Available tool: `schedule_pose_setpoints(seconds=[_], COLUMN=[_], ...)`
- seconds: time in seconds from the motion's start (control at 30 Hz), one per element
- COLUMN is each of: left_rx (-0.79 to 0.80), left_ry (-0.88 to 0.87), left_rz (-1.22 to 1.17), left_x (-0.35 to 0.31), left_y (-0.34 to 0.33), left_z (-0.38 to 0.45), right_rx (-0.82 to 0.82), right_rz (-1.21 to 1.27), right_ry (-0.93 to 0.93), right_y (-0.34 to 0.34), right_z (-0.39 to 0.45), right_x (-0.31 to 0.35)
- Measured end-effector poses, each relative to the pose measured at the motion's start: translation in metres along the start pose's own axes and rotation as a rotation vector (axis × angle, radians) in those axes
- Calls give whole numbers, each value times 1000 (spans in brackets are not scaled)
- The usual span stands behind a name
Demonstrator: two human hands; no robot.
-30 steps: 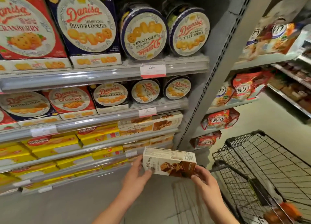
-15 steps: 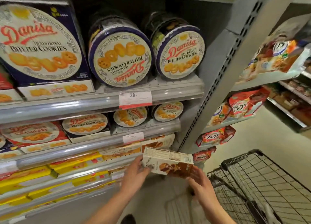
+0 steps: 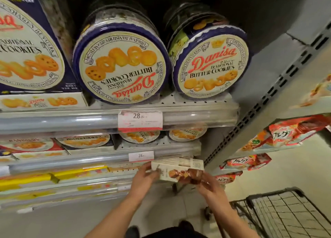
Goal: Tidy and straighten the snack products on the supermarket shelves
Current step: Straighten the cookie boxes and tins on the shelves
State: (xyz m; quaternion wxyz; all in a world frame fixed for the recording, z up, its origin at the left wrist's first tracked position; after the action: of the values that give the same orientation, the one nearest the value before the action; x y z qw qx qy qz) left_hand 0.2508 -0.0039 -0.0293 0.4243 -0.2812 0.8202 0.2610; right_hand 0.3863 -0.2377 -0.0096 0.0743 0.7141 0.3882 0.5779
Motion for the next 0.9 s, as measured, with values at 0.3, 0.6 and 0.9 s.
schedule_pose_setpoints(seconds=[0.3,0.6,0.9], left_rx=[-188,-103,75], left_ry=[5,-27,-9], left_rz=[-99,-205,-144], left_x=[4,5,6], left_y=[-12,-16,-15], left_z=[10,-5,0], right_rx=[136,81,-17], right_rz=[-178,-154,-21], right_ry=[131,33,2], right_y=[3,2,-12], right_z=[72,77,78], right_x=[-10,6,15])
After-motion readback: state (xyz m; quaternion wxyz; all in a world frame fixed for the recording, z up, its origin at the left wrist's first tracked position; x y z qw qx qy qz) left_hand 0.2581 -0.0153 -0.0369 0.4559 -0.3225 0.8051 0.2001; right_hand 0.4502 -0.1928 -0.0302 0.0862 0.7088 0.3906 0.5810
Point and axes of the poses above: each hand's wrist, its own z-axis towards the middle knuckle, its own y-axis out of the back of the hand, x = y × z, the point moved 4 cm from there along z, towards the middle knuckle, and after that the axes turned 9 degrees about -x, right-handed, at the moved point
